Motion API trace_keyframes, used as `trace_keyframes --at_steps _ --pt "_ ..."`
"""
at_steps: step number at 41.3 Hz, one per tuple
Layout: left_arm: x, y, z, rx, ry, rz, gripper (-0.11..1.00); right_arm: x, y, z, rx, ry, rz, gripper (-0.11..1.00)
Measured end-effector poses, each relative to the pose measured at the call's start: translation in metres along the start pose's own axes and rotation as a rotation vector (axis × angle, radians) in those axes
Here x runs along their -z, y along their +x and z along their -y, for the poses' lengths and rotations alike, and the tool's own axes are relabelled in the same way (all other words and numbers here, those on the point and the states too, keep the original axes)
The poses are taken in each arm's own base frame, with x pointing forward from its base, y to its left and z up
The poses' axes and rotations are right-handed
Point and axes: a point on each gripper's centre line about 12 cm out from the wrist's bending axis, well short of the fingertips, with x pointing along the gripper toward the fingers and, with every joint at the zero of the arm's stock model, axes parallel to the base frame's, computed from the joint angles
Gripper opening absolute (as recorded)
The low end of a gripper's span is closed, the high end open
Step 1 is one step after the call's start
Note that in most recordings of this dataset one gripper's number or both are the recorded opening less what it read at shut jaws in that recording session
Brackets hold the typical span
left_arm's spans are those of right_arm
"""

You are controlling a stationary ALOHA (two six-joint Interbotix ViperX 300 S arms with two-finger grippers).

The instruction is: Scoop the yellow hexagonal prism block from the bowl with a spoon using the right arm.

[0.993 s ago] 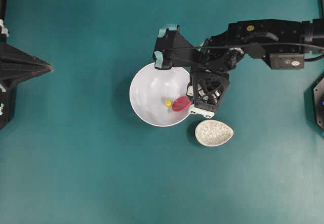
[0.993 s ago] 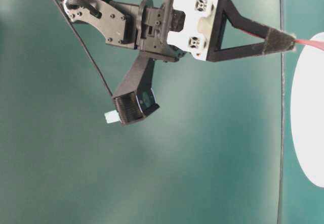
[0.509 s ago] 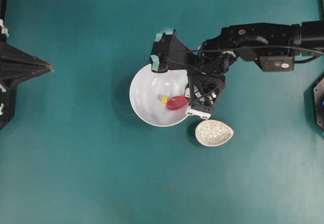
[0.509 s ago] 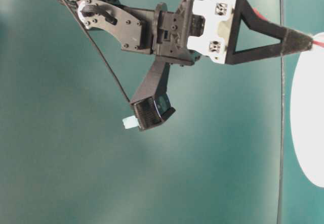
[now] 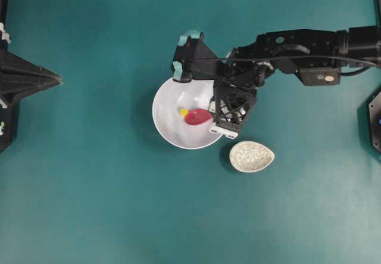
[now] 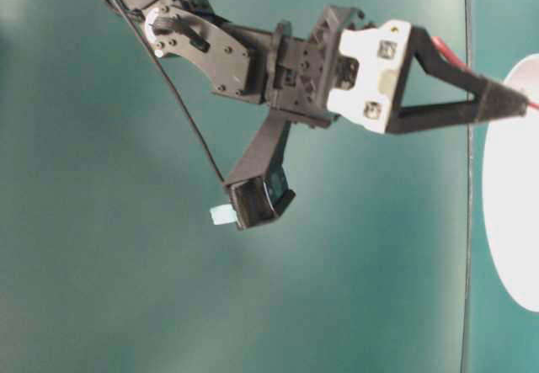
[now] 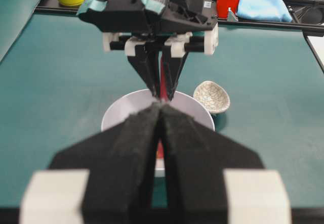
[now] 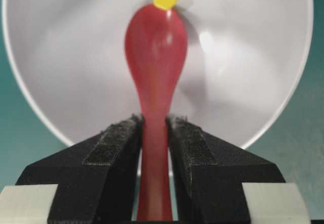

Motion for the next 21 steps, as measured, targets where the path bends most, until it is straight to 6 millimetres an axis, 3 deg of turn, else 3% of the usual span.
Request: trace_keyframes --at_steps 21 --pt "-0.0003 -0.0003 0.0 0.0 0.002 0.002 0.0 -0.0105 0.0053 0.0013 0.002 0.016 0.08 0.25"
